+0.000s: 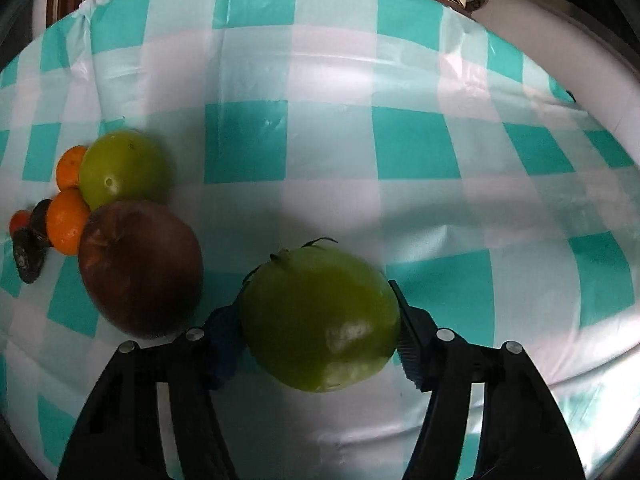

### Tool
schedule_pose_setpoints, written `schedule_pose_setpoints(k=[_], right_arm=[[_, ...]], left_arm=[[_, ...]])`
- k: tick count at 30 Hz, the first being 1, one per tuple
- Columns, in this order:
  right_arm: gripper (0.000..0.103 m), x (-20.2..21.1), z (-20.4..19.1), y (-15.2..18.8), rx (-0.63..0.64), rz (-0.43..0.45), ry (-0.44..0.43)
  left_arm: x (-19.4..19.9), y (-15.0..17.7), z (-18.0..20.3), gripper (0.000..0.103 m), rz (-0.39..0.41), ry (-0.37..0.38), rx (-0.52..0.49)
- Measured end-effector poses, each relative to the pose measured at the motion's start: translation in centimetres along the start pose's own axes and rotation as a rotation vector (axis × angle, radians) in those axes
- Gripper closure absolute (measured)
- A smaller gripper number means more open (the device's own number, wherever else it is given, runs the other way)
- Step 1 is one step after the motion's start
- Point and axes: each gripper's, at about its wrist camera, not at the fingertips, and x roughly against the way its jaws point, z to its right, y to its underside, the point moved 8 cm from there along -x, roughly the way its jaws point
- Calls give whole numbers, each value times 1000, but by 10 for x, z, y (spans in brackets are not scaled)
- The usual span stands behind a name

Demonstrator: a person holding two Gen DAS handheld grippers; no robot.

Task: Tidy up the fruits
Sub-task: 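Grasp the green apple with the right tool while the left tool grasps a dark brown fruit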

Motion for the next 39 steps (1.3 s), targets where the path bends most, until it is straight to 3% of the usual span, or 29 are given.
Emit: schedule_pose_setpoints(k=[5, 8, 14, 21, 27, 29, 33, 36, 39], right_arm=[[41, 17, 12, 12, -143, 23, -79], [41, 33, 25, 17, -255, 89, -125], [41, 33, 42, 18, -364, 117, -210], [41, 38, 36, 21, -351, 121, -237], [41, 38, 27, 21, -351, 121, -245], [41, 37, 27, 21, -352, 120, -246], [41, 36, 26, 21, -351, 118, -253], [41, 35, 27, 22, -362, 119, -271], [41, 33, 30, 24, -389, 117, -292]], left_arm=[[-3, 3, 4, 2, -18, 2, -23], [-7, 5, 5, 2, -48, 15, -29], [-21, 6, 16, 3, -92, 6, -75], [-54, 1, 46, 24, -136, -25, -197], [-69, -8, 54, 27, -140, -57, -237], [-70, -9, 55, 41, -141, -64, -251], [-68, -7, 59, 64, -154, 27, -237], [-64, -9, 57, 64, -141, 55, -213], [-45, -9, 56, 64, -76, 80, -221]])
